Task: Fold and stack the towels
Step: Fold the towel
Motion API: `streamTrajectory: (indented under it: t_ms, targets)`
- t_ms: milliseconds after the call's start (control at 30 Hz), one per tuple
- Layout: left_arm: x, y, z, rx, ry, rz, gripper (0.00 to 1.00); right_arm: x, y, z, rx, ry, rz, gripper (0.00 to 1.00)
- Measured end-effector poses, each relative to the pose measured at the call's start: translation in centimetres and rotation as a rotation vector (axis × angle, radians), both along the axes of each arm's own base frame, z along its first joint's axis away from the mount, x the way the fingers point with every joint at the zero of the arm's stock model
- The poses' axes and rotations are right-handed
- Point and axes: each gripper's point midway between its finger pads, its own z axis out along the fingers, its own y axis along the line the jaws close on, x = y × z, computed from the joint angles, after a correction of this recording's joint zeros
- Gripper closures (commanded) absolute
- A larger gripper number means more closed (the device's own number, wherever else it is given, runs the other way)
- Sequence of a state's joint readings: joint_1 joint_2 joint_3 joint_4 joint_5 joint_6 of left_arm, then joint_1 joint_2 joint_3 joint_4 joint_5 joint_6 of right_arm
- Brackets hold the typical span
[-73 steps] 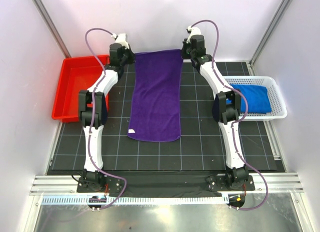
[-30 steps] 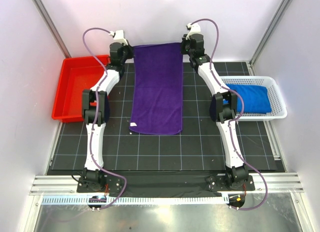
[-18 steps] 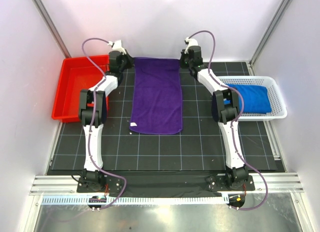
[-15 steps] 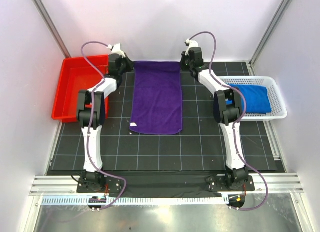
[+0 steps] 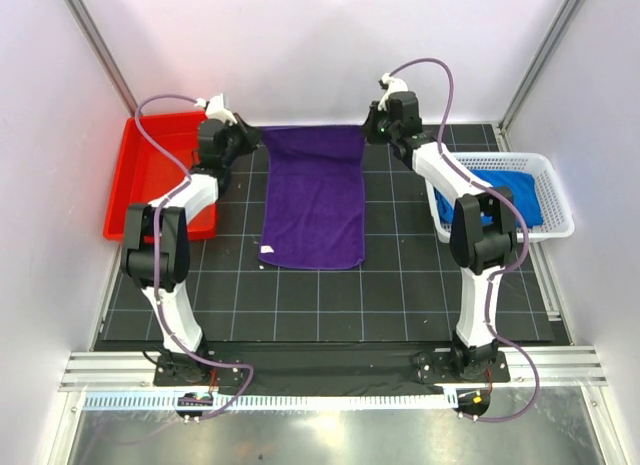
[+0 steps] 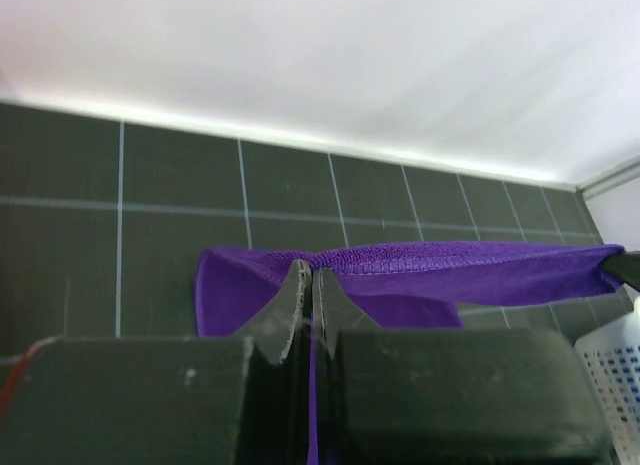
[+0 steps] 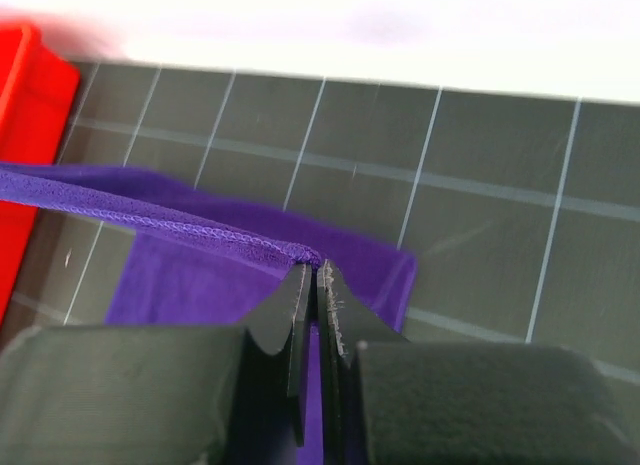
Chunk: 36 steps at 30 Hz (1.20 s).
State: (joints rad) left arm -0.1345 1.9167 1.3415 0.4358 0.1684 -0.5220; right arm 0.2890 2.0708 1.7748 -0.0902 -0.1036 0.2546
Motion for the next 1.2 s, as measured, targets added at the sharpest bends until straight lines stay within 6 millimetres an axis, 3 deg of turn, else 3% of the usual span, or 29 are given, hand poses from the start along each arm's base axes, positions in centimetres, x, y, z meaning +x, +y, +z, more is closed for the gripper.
streamTrajectory:
  t_ms: [100,300,433,533,767,900,1200]
  targets:
    - [-1.3,0.0,-1.2,-0.005,0.033,-0.006,1.00,-1.7,0.1,-1.9,0.002,0.066,0.012,0.99]
    - [-4.7,0.3,-5.8,-0.011,0.153,-0.003,1.00,-5.2,0.5,-7.5,-0.012,0.225,0.038,0.99]
    - [-6.4,0.5,-6.9,-0.020,0.198,0.002,1.00,-7.6,0.9,-9.5,-0.029,0.289,0.055,0.99]
    - [-7.3,0.5,-6.3,-0.024,0.197,0.002,1.00,-8.6,1.3,-9.2,-0.034,0.296,0.065,0.99]
    - [-9.4,0.5,-4.9,-0.022,0.187,0.012,1.00,-10.2,1.2,-6.4,-0.023,0.254,0.068,0.99]
    - [-10.9,0.3,-5.8,-0.022,0.230,0.016,1.00,-11.4,1.1,-6.4,-0.025,0.265,0.068,0.99]
    - [-14.2,0.1,-9.7,-0.014,0.390,0.018,1.00,-14.6,0.6,-8.0,-0.047,0.335,0.075,0.99]
